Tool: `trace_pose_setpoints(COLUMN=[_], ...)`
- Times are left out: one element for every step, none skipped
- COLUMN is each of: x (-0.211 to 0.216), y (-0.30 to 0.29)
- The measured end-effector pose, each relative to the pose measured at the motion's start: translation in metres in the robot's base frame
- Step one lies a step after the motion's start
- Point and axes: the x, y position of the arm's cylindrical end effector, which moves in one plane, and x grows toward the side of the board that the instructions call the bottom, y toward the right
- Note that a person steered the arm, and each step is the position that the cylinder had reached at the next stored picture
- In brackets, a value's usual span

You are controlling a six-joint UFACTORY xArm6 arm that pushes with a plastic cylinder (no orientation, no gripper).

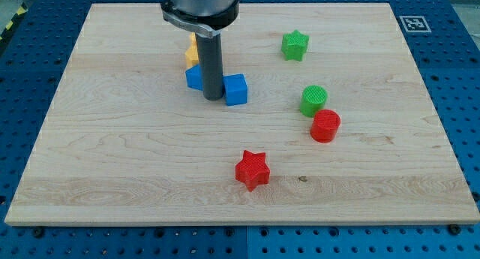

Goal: Push the blue triangle above the blue cube

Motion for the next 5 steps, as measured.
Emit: trace_pose_setpoints(x=[0.0, 0.0, 0.005, 0.011, -0.029], y=[0.015, 0.029, 0.005, -0.05, -0.073])
